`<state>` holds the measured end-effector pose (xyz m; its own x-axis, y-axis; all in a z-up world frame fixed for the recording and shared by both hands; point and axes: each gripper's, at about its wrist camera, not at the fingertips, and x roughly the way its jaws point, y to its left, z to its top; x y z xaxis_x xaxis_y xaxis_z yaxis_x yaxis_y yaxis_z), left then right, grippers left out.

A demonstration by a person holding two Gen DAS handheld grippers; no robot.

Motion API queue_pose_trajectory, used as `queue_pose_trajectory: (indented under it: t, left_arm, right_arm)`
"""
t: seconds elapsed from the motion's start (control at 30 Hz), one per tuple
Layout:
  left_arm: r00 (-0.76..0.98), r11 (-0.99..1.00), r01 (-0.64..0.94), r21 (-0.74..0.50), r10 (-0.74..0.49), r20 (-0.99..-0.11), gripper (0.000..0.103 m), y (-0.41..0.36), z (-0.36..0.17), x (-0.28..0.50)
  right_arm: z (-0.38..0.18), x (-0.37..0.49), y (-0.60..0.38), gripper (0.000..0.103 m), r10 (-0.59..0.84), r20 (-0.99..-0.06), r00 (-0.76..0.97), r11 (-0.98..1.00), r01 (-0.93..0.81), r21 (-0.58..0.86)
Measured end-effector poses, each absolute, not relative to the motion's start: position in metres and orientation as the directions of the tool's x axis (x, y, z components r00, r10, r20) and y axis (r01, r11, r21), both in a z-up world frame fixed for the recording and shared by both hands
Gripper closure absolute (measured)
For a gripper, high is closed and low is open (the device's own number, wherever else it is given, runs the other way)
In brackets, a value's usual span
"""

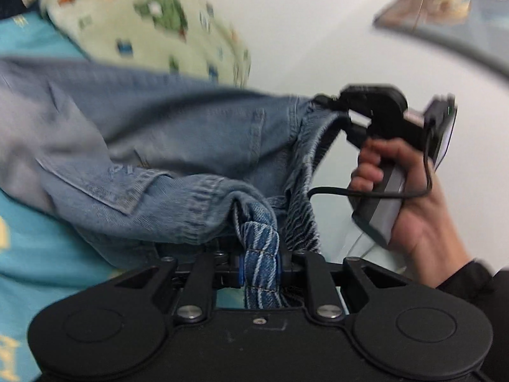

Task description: Fold clothes

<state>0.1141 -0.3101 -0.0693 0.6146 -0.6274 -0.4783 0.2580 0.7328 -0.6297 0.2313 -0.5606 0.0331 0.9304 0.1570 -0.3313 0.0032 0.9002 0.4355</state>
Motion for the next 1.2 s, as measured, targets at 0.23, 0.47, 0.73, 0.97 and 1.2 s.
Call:
queue_pose_trajectory:
  t: [0.23,0.47,0.73,0.97,1.2]
  left_arm:
    - [0.524,0.766,0.33,-0.551,-0.634,-0.568,0.086,-0.344,-0.143,0.149]
    - [0.451,0.768,0.401,-0.5,-0.64,-0.622,0.065,-0.328,-0.124,0.147]
    - [0.422,0.697,0.603,-0.388,-0.692,-0.586,0.046,-0.272,-0.058,0.086]
    - [0.567,0.796,0.513,-0.32,-0.594,-0.57,0.044,-0.169,-0.023,0.07]
    - [0.708,0.907,0.312,-0.284,-0.421,-0.567,0.044,-0.068,0.0,0.083]
  right_arm:
    - [-0.092,0.261,-0.615,0.095,0.112,-0.48,0.87,0.9,0.116,0.42]
    - [-0.088,0.245,-0.608,0.059,0.07,-0.529,0.846,0.909,0.164,0.382]
    - [-0.037,0.174,-0.566,0.049,-0.031,-0.521,0.853,0.946,0.194,0.261]
    - [-0.004,0.113,-0.491,0.044,0.024,-0.453,0.891,0.932,0.144,0.332]
    - [-0.006,0.101,-0.368,0.032,0.144,-0.428,0.892,0.957,-0.015,0.291]
